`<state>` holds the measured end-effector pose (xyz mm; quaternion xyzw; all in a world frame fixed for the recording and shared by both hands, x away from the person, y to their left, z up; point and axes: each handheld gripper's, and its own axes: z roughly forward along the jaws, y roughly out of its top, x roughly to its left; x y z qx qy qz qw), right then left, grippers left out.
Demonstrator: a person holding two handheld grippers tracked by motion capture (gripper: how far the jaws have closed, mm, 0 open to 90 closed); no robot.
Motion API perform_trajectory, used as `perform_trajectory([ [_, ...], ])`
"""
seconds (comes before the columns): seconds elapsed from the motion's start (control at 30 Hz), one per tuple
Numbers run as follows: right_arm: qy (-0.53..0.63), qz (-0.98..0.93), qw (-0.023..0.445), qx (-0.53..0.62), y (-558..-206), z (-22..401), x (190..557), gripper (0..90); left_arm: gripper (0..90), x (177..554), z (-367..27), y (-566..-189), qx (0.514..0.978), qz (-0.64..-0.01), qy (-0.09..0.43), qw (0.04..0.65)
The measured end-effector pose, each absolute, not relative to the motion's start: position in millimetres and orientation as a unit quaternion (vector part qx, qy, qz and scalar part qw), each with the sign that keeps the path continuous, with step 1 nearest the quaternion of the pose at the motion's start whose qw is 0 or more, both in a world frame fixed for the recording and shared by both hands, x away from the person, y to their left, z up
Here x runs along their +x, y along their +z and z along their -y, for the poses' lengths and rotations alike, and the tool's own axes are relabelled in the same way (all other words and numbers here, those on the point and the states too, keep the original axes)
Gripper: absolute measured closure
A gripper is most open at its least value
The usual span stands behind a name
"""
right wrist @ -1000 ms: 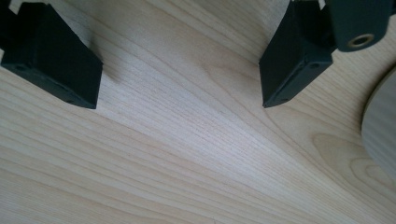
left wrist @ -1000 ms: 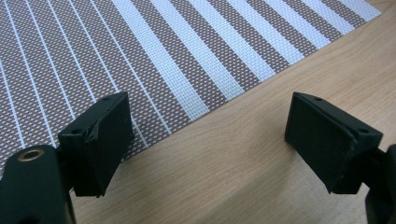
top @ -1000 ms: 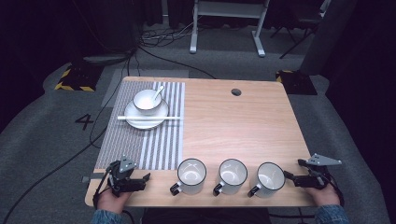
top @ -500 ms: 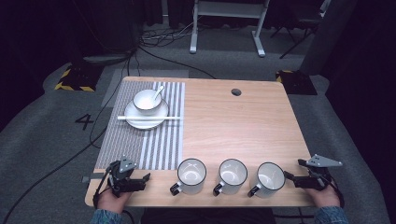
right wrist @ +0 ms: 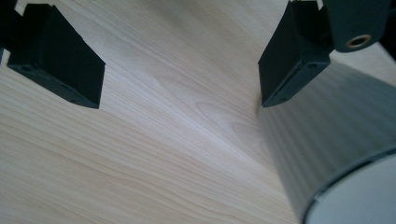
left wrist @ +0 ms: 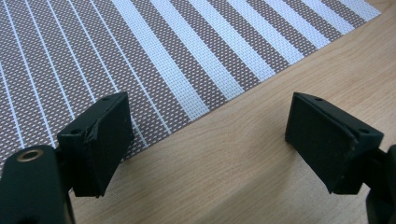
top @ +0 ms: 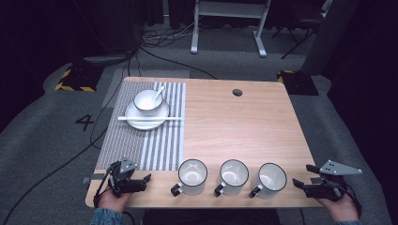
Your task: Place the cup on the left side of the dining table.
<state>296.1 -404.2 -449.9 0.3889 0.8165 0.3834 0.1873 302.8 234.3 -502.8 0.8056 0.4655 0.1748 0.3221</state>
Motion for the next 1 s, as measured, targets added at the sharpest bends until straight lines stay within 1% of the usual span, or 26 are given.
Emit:
perform_trajectory([
  [0.13,0.402,-0.811,0.183,0.384,-440.7,397.8,283.3,14.6,15.2,303.2,-234.7,-502.6,0.808,-0.464,0.172,0.321],
  [0.3,0.403,-0.814,0.19,0.373,-429.9,387.8,270.9,14.6,15.2,303.2,-234.7,-502.8,0.807,-0.464,0.172,0.323],
  [0.6,0.411,-0.82,0.189,0.351,-415.0,372.6,257.8,14.6,15.2,303.2,-234.6,-502.8,0.807,-0.464,0.172,0.323],
  [0.77,0.415,-0.829,0.169,0.334,-411.3,358.7,256.5,14.4,15.2,303.3,-234.7,-502.6,0.808,-0.464,0.173,0.321],
  [1.0,0.414,-0.833,0.15,0.336,-418.1,345.3,256.6,13.1,15.1,303.3,-234.5,-502.9,0.806,-0.464,0.175,0.322],
])
